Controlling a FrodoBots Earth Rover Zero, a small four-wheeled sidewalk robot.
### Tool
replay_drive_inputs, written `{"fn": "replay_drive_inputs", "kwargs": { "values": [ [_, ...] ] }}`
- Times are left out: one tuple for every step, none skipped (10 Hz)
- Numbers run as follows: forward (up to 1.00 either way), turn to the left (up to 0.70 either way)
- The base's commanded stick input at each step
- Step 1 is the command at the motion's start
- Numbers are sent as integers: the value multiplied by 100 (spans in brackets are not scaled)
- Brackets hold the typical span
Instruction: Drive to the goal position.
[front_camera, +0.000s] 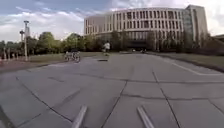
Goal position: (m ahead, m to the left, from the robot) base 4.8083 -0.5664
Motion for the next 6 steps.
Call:
{"fn": "replay_drive_inputs", "kwargs": {
  "values": [
    [70, -14],
    [70, -14],
    [70, -14],
    [70, -14],
    [70, -14],
    [70, -14]
  ]
}}
